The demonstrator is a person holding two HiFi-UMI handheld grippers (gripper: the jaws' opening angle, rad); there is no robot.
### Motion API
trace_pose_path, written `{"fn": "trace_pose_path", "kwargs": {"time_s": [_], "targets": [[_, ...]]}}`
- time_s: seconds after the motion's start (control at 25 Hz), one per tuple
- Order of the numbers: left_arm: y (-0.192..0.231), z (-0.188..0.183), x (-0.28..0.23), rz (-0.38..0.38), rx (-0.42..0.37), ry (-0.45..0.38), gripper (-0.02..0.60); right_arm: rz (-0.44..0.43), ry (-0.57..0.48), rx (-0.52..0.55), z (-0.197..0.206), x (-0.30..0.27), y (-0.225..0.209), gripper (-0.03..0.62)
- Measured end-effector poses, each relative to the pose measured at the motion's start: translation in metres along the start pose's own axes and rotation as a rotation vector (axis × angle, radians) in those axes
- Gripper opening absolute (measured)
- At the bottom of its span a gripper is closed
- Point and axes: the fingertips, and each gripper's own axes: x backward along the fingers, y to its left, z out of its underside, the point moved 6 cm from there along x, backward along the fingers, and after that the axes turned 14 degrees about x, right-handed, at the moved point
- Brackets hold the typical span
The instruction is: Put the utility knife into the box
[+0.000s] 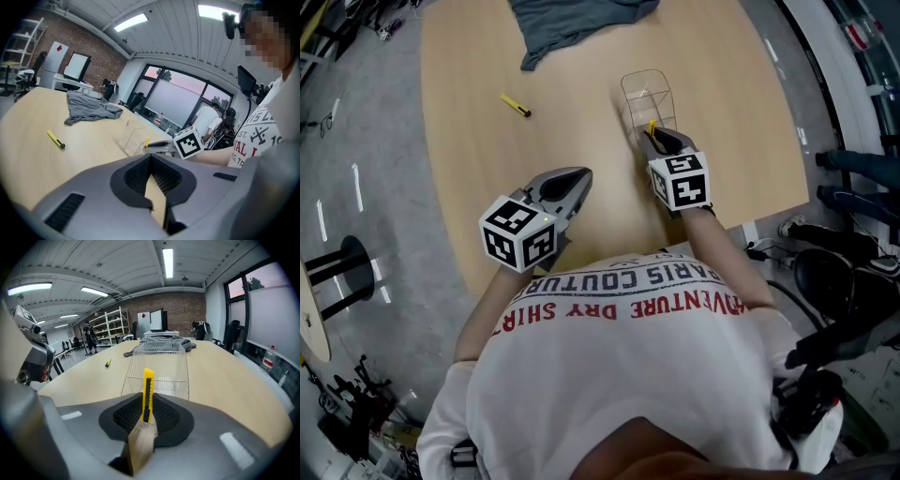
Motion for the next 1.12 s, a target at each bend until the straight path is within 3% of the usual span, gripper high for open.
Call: {"fn": "trace_pose_path", "kwargs": {"time_s": [0.32, 0.56, 0.72, 0.84, 0.96, 1.12], "targets": [[-0.007, -0.001, 0.004, -0.007, -0.009, -0.006, 0.003, -0.017, -0.028, -0.002, -0.004, 0.007, 0.001, 0.058], [-0.027, -0.003, 0.02, 0.005, -0.044, -0.024, 0.003, -0.012, -0.145, -0.004, -0.025, 0.052, 0.007, 0.058], [-0.06, 0.014, 0.048, 0.041, -0.087, -0.043, 0.003, -0.197, -0.338, 0.017, -0.042, 0.124, 0.066, 0.002], [-0.085, 0.033, 0.069, 0.087, -0.126, -0.054, 0.003, -0.31, -0.379, 0.023, -0.035, 0.172, 0.116, 0.002], [-0.106, 0.058, 0.086, 0.144, -0.156, -0.054, 0.003, -0.356, -0.395, -0.012, -0.018, 0.212, 0.149, 0.002], [-0.122, 0.094, 0.103, 0.168, -0.187, -0.034, 0.003, -0.341, -0.403, -0.052, 0.007, 0.254, 0.182, 0.002]]}}
